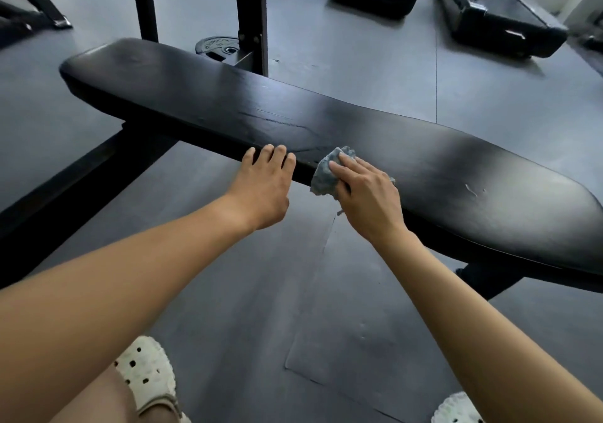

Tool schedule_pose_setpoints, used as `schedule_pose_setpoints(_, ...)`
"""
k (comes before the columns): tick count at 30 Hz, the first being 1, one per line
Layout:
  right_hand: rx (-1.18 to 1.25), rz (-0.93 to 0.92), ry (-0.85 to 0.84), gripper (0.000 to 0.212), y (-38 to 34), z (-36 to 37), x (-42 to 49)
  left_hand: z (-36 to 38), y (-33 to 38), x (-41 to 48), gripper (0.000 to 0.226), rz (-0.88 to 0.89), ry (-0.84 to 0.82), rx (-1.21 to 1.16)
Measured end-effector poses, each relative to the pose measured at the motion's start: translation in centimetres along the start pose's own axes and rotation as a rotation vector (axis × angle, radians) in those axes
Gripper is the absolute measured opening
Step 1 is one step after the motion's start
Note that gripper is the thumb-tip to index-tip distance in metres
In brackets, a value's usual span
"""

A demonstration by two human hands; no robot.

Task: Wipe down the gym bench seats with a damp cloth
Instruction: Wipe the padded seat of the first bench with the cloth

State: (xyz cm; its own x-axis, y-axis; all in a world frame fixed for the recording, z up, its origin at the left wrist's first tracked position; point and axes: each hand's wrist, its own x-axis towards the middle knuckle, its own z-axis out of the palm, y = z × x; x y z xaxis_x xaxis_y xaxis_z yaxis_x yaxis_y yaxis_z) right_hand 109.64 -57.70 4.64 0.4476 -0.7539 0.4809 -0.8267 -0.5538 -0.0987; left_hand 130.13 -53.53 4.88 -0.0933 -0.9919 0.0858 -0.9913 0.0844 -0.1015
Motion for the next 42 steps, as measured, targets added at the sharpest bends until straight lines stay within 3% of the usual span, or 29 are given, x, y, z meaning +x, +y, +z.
schedule_pose_setpoints(4, -0.051, 0.120, 0.275, 0.020, 1.4, 0.6, -2.7, -0.4, -0.5, 0.2, 0.072, 0.052, 0.010, 0.017)
schedule_pose_setpoints(7, -0.063, 0.231, 0.344, 0.023, 1.2, 1.9, -3.4, -0.6, -1.1, 0.5, 0.066, 0.092, 0.030, 0.000)
schedule_pose_setpoints(11, -0.006, 0.243, 0.162, 0.035, -0.5, 1.8, -0.2, -0.3, -1.1, 0.8, 0.058, 0.105, 0.062, -0.012)
schedule_pose_setpoints(14, -0.029, 0.145, -0.123, 0.045, -2.4, 2.2, 2.8, -0.2, -1.3, 1.1, 0.051, 0.116, 0.095, 0.000)
schedule_pose_setpoints(17, -0.038, 0.047, -0.241, 0.052, -3.6, 3.2, 4.2, -0.6, -1.7, 1.4, 0.050, 0.127, 0.121, -0.024)
schedule_pose_setpoints(21, -0.102, 0.010, -0.193, 0.053, -2.1, 2.6, 3.9, -1.0, -1.8, 1.9, 0.043, 0.131, 0.128, -0.057)
schedule_pose_setpoints(26, -0.134, 0.337, -0.005, 0.056, -0.2, 1.6, 1.5, -1.3, -2.6, 2.2, 0.040, 0.188, 0.121, -0.063)
schedule_pose_setpoints(31, -0.011, 0.565, -0.002, 0.045, -2.3, 2.6, 4.4, -1.4, -3.9, 2.6, 0.039, 0.258, 0.148, -0.135)
schedule_pose_setpoints(34, 0.003, 0.494, -0.138, 0.048, -4.5, 3.9, 7.0, -1.4, -4.7, 2.7, 0.038, 0.277, 0.148, -0.160)
schedule_pose_setpoints(39, -0.026, 0.081, -0.392, 0.058, -4.9, 4.2, 8.6, -1.6, -5.7, 3.0, 0.041, 0.277, 0.179, -0.199)
schedule_pose_setpoints(42, -0.031, 0.143, -0.374, 0.056, -2.3, 2.3, 7.9, -1.5, -6.1, 3.0, 0.040, 0.259, 0.176, -0.186)
